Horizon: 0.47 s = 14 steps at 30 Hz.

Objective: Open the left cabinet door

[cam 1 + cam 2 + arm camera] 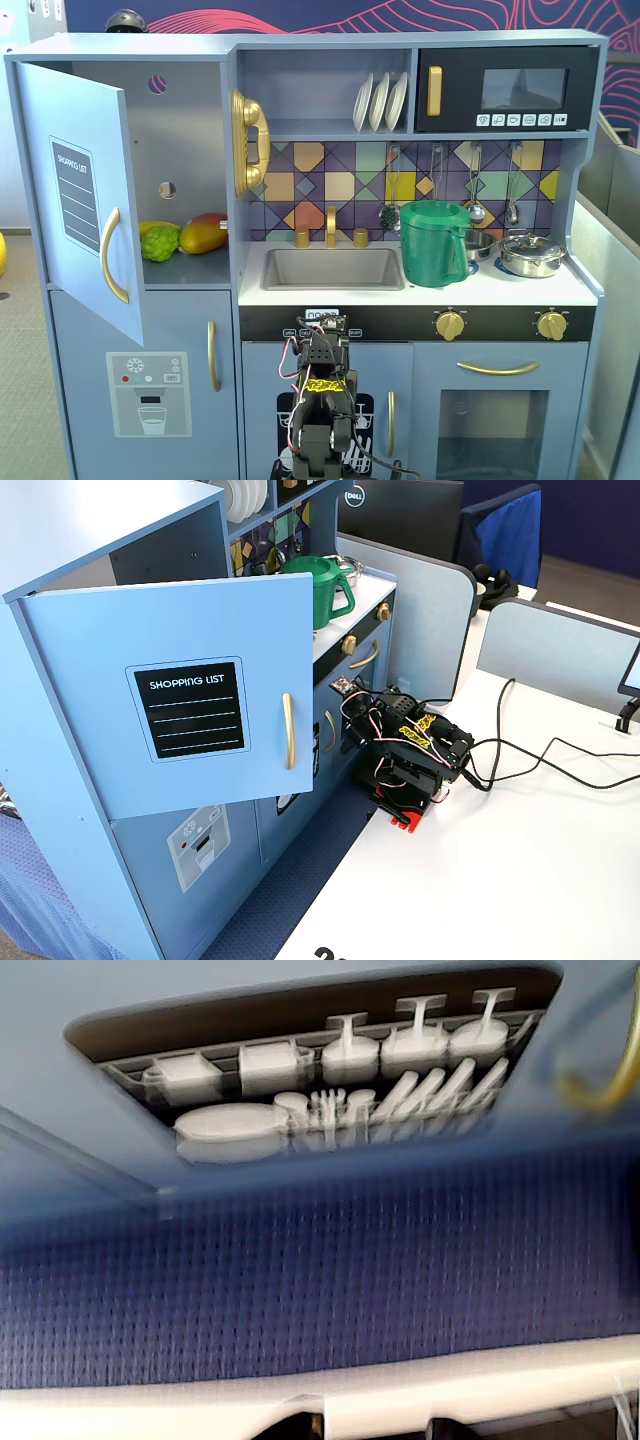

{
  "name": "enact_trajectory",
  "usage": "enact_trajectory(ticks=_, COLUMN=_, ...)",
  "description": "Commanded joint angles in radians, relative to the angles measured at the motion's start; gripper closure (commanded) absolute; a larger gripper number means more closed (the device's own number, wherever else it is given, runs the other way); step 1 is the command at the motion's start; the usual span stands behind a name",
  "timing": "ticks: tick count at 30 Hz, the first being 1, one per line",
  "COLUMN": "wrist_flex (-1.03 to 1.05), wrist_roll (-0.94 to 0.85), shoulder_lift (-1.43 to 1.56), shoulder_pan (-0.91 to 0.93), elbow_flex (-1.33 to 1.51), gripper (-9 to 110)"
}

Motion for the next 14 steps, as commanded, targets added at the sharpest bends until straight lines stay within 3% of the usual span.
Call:
enact_trajectory(ticks=1, wrist_flex=0.172, wrist_roll=0.012, shoulder_lift=0.003, shoulder_pan=-0.023, elbow_flex=0.002, gripper=98)
enact_trajectory(ticks=14, wrist_flex=0.181, wrist_roll=0.057, shoulder_lift=0.003, shoulder_pan=-0.097, elbow_flex=0.003, gripper=101)
